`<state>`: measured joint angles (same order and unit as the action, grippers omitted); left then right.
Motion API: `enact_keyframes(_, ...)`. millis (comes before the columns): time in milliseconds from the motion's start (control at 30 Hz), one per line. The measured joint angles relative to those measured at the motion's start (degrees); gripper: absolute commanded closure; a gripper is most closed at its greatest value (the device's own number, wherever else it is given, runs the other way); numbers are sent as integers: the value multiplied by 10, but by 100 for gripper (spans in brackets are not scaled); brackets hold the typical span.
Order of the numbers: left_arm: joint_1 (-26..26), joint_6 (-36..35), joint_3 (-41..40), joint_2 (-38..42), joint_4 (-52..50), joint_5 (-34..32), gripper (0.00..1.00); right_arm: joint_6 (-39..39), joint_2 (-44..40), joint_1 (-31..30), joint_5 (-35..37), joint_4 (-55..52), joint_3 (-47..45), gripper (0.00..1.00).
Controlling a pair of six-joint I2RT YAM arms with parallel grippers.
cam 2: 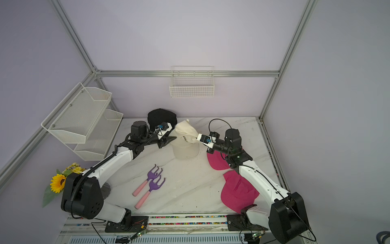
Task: Stack the baseball caps by color
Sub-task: Pick up the baseball cap at the corner of the board.
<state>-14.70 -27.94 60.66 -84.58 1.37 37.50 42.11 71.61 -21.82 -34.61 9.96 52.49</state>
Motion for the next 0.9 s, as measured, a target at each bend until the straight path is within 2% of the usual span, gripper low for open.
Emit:
enact_keyframes(133, 2, 13, -39, 21, 35, -34, 3, 16, 13, -9, 61, -52, 31, 100)
enact_keyframes(167, 2, 14, -44, 28, 40, -40, 0, 18, 14, -11, 76, -67, 36, 100)
enact_keyframes(333, 2, 23, -45, 68, 64, -56, 0, 30, 18, -26, 152, -136, 64, 100)
enact_keyframes(467, 1, 25, -29, 85, 56, -37, 0, 39, 31, -52, 208, -191, 92, 100)
enact_keyframes(700, -30, -46, 8, 102, -33, 74, 0, 61, 42, -99, 275, -269, 122, 100)
enact_keyframes(800, -53, -90, 37, 101, -94, 97, 0, 72, 42, -120, 286, -286, 129, 100)
enact_keyframes(900, -73, -128, 66, 90, -142, 101, 5, 86, 42, -140, 301, -292, 130, 100)
